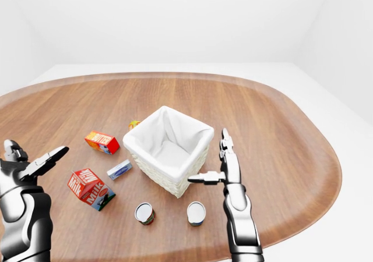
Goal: Pick up the alphabet soup, and put it in the basket.
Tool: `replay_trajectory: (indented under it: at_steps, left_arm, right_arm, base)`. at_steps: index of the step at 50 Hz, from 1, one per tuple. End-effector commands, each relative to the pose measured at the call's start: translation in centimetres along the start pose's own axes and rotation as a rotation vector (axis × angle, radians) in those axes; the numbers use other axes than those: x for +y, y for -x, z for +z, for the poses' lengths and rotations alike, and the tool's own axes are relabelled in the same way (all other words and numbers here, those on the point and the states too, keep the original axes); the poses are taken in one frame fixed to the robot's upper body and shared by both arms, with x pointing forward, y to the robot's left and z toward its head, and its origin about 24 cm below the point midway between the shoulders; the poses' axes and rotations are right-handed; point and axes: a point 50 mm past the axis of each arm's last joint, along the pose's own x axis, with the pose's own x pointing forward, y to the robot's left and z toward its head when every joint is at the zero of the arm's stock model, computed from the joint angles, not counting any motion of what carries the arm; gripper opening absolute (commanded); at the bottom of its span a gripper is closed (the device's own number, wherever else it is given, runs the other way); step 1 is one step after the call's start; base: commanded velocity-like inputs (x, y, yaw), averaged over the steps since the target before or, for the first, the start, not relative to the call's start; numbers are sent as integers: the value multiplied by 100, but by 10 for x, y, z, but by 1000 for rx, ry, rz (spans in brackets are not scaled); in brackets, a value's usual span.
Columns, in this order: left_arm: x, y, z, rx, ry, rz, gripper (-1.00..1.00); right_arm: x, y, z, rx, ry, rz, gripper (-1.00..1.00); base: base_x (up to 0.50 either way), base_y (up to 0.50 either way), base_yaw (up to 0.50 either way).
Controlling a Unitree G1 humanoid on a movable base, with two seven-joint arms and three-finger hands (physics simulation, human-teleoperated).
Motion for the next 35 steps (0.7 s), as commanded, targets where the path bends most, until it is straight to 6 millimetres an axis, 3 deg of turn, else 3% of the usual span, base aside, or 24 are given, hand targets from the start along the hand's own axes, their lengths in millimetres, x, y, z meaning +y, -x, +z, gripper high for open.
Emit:
replay_trajectory:
  at_steps: [1, 6, 35]
  left_arm:
    - [0, -1, -1, 3, -1, 2, 100]
    - [0, -1, -1, 6, 1, 0, 100]
    - [0, -4, -12, 46, -19, 3, 100]
  right_arm:
    - [-9, 11, 10, -22, 41, -33, 100]
    - [-16, 19, 28, -99, 41, -45, 100]
    - [-16, 28, 19, -50, 120, -29, 100]
  base:
    - [0, 0, 0]
    - [0, 0, 0]
    - [0, 0, 0]
